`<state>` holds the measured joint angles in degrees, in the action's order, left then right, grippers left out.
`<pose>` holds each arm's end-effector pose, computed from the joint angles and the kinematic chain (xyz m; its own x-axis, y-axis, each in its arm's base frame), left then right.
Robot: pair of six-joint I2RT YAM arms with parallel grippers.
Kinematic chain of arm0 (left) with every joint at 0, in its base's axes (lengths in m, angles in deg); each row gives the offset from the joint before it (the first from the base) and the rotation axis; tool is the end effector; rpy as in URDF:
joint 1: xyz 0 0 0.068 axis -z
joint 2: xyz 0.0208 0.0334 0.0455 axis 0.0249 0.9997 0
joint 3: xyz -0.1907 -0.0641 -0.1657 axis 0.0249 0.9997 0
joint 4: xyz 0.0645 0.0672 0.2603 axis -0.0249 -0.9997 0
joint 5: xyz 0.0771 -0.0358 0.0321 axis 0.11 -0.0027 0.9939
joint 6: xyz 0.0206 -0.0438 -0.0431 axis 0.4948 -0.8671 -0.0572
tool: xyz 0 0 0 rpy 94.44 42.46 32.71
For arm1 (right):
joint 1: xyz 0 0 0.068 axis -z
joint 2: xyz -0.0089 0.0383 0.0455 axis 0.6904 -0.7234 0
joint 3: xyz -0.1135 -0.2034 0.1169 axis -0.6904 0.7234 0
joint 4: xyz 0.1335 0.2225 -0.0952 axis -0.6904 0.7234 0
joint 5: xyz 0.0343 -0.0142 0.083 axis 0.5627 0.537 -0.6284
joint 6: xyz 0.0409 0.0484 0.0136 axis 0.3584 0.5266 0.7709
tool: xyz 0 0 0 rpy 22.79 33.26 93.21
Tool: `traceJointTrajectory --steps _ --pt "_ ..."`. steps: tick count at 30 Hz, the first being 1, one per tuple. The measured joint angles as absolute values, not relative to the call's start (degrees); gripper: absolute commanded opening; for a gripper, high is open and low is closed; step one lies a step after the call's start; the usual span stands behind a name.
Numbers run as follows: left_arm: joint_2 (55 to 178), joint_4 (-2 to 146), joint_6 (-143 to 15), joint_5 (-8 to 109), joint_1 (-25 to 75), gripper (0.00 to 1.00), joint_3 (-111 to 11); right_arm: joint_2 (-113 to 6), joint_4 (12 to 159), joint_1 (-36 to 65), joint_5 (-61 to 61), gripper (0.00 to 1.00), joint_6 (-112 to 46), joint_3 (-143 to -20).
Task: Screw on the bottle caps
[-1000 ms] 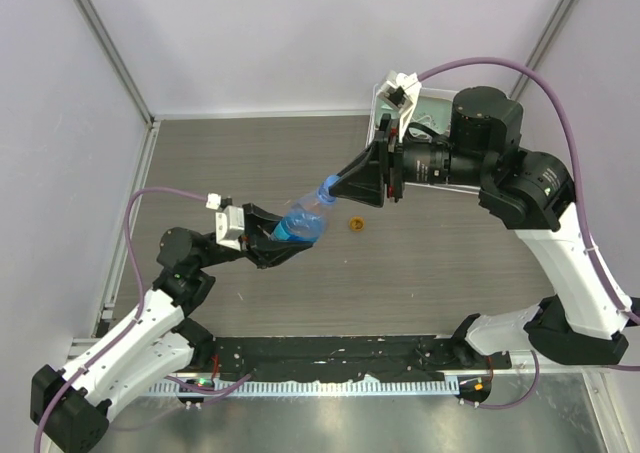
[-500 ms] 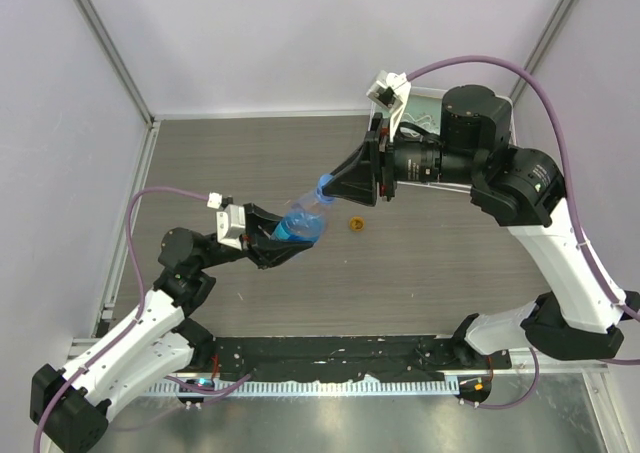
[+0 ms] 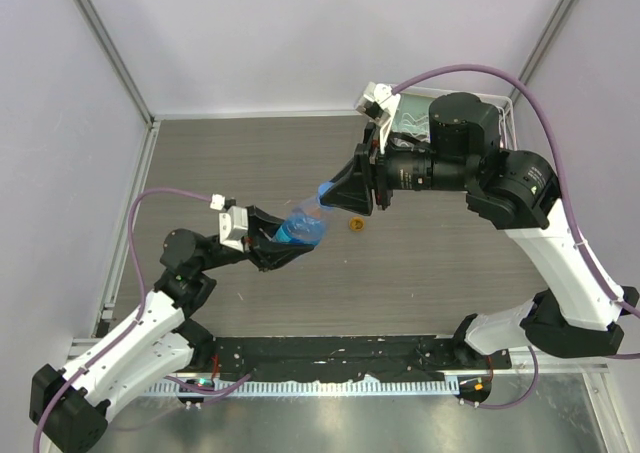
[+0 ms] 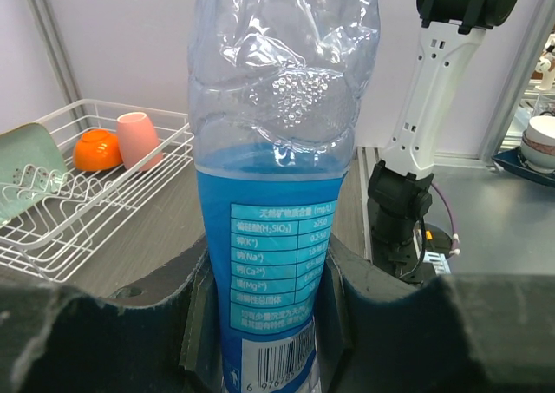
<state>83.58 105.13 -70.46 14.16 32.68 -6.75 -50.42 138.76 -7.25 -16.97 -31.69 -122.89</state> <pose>0.1490 -0.1438 0.3222 0.0117 -0.2682 -0.9633 0.9880 0.1514 -0.0301 0.1415 0.2075 0.5379 -0.3015 -0.1642 -0.9392 -0.9254 0.2874 0.2469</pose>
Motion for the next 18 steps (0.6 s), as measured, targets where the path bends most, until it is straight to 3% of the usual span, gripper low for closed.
traceJointTrajectory --steps 18 --pt "81.05 104.71 -70.75 18.02 32.97 0.0 -5.72 -48.3 133.99 -8.0 -14.22 0.2 -30.97 -119.96"
